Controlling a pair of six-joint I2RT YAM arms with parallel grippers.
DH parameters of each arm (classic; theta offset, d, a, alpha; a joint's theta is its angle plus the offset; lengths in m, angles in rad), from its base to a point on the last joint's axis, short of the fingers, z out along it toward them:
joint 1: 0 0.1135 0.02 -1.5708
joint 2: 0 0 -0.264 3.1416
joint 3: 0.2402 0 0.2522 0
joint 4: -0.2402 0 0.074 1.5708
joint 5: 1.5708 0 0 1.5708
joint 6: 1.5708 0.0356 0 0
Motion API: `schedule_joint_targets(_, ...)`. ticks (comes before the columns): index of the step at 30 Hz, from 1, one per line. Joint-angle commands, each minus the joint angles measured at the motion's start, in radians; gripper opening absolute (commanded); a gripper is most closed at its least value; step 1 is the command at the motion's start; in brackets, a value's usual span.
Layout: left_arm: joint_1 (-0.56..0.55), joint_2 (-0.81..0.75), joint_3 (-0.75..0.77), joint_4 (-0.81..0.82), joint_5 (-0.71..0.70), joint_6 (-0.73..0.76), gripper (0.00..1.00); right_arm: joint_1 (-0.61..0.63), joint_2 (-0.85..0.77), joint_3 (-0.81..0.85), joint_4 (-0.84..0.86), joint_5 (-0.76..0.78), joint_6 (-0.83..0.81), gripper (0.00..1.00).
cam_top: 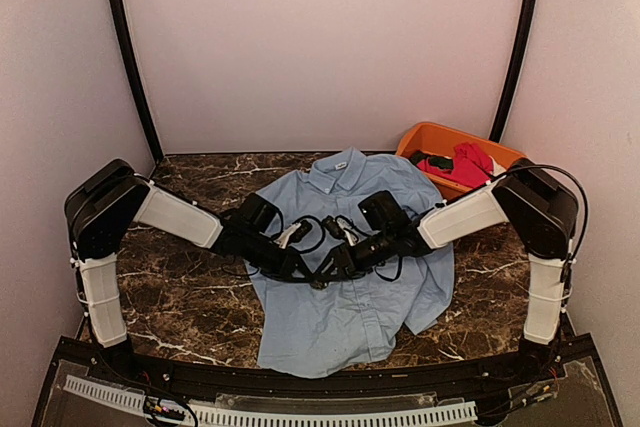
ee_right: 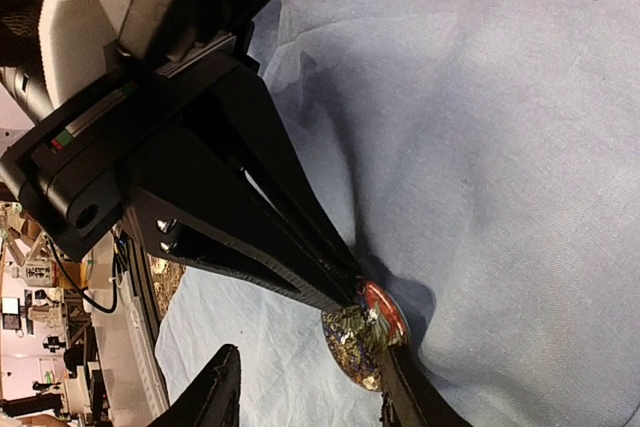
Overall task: Pin the brooch onto the clothing
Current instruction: Hold the brooch from the flattened clothing, then pick up the brooch from the flattened clothing.
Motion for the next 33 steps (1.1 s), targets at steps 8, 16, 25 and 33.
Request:
schedule_joint_targets(8, -0.003, 0.071, -0.078, 0.122, 0.072, -0.109, 0.05, -0.025, -0.058, -0.045, -0.023, 0.056, -0.043, 0.46)
schedule_joint_targets(16, -0.003, 0.074, -0.081, 0.137, 0.081, -0.121, 0.05, -0.015, -0.056, -0.056, -0.041, 0.054, -0.053, 0.45)
schedule_joint_targets(25, -0.003, 0.075, -0.082, 0.104, 0.04, -0.117, 0.05, 0.018, -0.045, -0.033, -0.052, 0.014, -0.054, 0.27)
schedule_joint_targets(33, -0.002, 0.07, -0.079, 0.102, 0.039, -0.121, 0.05, 0.023, -0.039, -0.022, -0.079, 0.017, -0.054, 0.18)
